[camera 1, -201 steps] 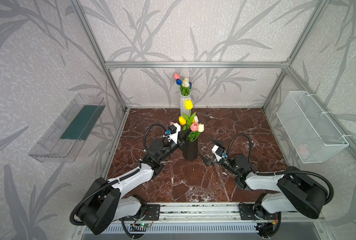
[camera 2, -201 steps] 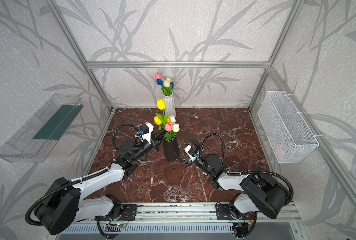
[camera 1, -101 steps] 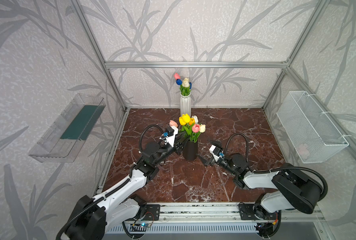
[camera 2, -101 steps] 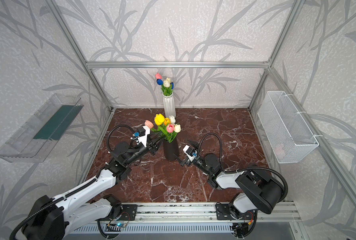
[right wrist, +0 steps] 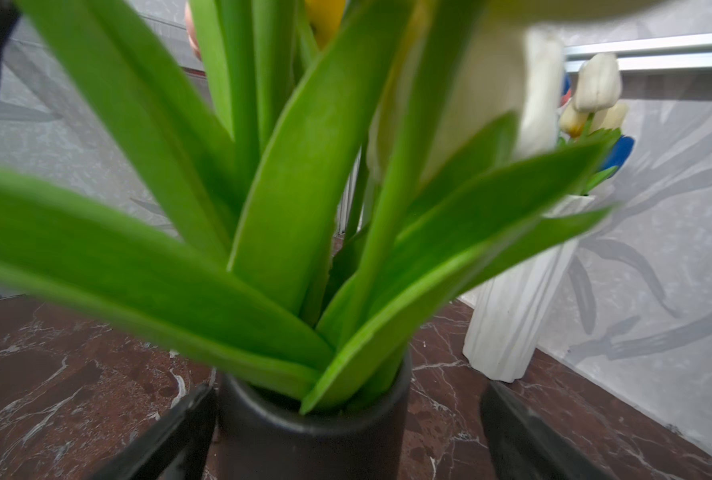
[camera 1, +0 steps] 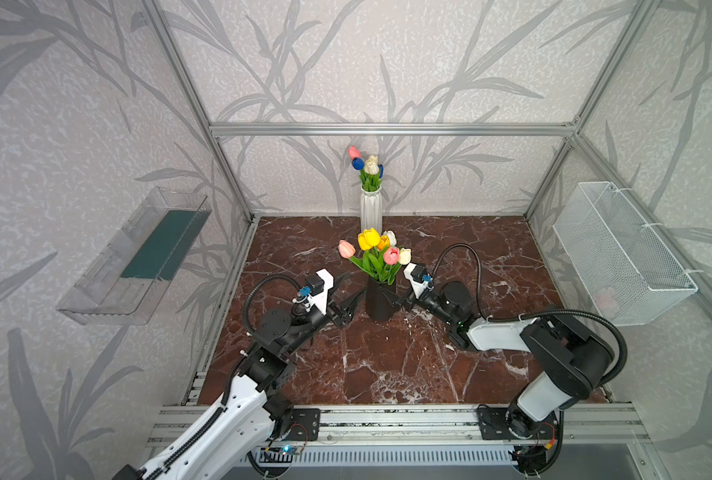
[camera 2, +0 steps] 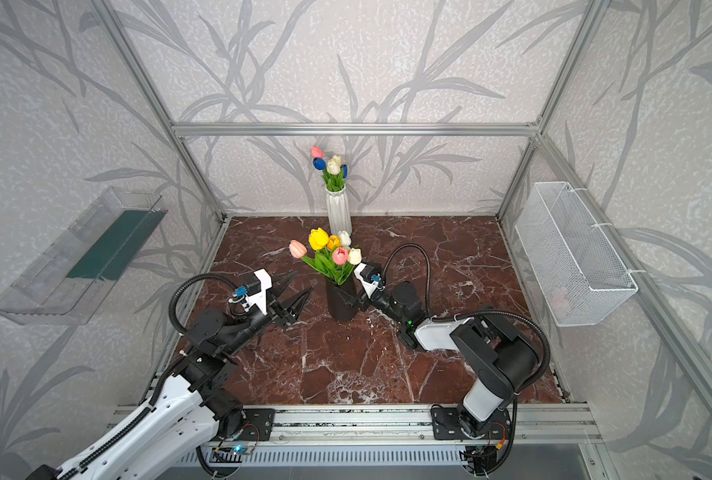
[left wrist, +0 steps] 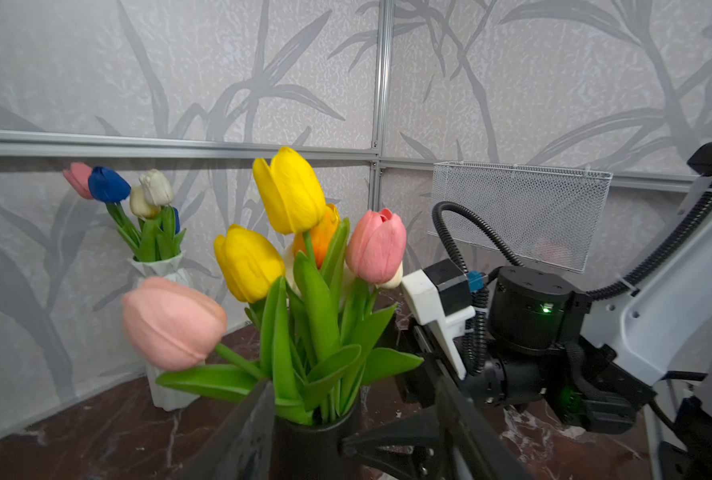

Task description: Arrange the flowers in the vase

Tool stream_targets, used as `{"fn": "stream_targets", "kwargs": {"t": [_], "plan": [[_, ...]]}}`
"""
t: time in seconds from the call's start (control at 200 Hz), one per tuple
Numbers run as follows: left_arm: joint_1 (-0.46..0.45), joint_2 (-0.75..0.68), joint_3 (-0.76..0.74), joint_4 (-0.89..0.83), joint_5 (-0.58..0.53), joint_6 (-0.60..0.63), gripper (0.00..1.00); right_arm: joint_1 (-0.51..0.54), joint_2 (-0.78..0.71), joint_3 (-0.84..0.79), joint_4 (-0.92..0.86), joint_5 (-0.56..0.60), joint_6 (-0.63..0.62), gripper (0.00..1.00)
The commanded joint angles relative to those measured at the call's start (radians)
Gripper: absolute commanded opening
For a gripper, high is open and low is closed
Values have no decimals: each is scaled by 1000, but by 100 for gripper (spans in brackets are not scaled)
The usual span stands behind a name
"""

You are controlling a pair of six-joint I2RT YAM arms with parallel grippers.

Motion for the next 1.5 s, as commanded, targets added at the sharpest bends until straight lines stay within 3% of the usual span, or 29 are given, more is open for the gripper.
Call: {"fn": "stream_targets", "kwargs": {"t": [0.0,0.19,0.33,0.535,0.655,0.805,0.9,1.045,1.31,1.495], "plan": [[-3,-33,-43,-42,7,-49,70,0,34,49,-17,-32,35,99],[-2,-55,-104,-43,17,-104,73,2,128,108,-36,-84,44,100],[-2,-65,-120,-48,-19,-69,73,2,171,135,-13,-113,50,91],[-3,-46,-171,78,-76,-22,76,-6,178,145,-10,-121,39,78],[-3,6,-187,160,-80,-24,76,-25,174,170,-48,-157,42,53],[-3,51,-191,214,-97,-22,76,-54,168,185,-39,-146,26,40],[-2,66,-200,258,-103,-29,76,-117,178,225,-4,-171,85,32],[-3,82,-202,277,-102,-6,76,-203,231,342,-42,-160,55,17],[-3,60,-202,272,-105,2,76,-353,441,622,-50,-166,66,17],[-3,63,-213,263,-126,14,76,-393,575,823,-131,-131,18,21]]}}
